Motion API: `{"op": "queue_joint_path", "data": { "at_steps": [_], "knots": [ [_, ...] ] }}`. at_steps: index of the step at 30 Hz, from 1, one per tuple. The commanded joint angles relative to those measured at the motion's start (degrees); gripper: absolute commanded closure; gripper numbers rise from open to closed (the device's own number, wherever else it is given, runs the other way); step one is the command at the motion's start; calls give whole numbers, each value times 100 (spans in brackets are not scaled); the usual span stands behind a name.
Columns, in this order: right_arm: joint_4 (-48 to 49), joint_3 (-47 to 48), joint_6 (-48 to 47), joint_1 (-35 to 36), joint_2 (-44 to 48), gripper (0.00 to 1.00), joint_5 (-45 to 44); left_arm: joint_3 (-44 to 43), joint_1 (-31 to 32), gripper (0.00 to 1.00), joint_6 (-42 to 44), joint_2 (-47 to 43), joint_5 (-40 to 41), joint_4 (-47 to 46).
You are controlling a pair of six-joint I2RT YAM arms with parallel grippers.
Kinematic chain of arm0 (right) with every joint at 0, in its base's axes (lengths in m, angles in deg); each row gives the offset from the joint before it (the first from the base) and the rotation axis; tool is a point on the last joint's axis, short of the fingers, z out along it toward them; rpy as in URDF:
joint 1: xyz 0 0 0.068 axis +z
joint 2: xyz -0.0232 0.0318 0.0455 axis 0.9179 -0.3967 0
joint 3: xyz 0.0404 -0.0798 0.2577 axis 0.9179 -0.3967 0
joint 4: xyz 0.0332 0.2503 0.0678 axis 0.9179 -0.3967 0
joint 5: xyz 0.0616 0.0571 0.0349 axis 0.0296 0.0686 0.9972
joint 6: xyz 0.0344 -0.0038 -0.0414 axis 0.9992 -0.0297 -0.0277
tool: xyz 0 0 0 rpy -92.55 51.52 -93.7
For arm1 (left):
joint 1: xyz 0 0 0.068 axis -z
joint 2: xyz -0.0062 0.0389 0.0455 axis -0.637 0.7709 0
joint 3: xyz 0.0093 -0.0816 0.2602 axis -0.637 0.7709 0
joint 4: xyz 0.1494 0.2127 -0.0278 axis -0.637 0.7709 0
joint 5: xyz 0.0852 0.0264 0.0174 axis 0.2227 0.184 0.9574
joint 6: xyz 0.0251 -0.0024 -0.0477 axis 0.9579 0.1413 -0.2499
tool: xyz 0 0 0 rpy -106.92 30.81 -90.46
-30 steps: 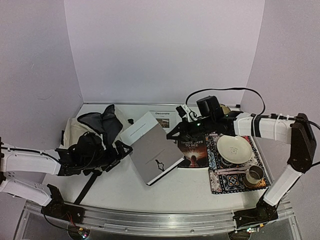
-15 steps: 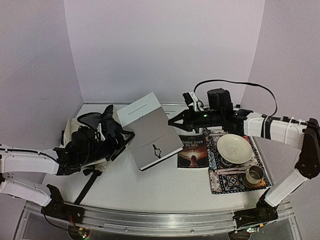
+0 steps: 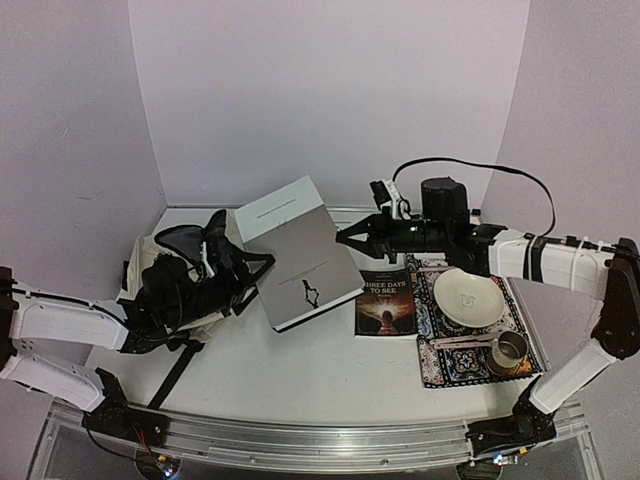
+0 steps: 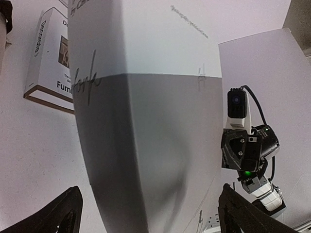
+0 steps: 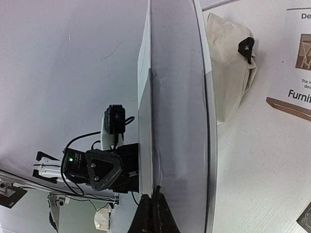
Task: Pack the student bag
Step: Pass from the right arm to the left, then pass from the left arm to the right
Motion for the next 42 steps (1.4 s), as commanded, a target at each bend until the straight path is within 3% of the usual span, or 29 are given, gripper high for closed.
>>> {"op": "queue_joint_path", "data": {
  "at_steps": [1, 7, 18, 20, 24, 27, 31, 37, 42],
  "knots": [
    [758, 0, 166, 17, 334, 100, 186, -104, -64, 1, -128, 262, -286, -473],
    [895, -73, 220, 17, 244, 100, 224, -203, -69, 8, 57, 204, -497, -866],
    [918, -176, 132, 9, -51, 100, 50, 77, -72, 52, -199, -61, -427, -1358],
    [915, -177, 52, 13, -44, 96, 14, 122, -76, 58, -261, -89, -334, -1375],
    [916, -336, -12, 15, 44, 80, -281, 232, -78, 64, -435, -142, -39, -1385],
    [924, -558, 43, 17, 180, 58, -619, 263, -77, 66, -575, -152, 246, -1405],
    [1094, -1082, 184, 17, 485, 38, -1244, 209, -83, 66, -673, -136, 696, -1436],
    [2139, -1942, 792, 211, 680, 5, -1794, -42, -87, 65, -737, -3, 1319, -1484],
    [3295, -2176, 1103, 632, 320, 2, -1963, -386, -86, 64, -766, 349, 1387, -1521]
  ]
}}
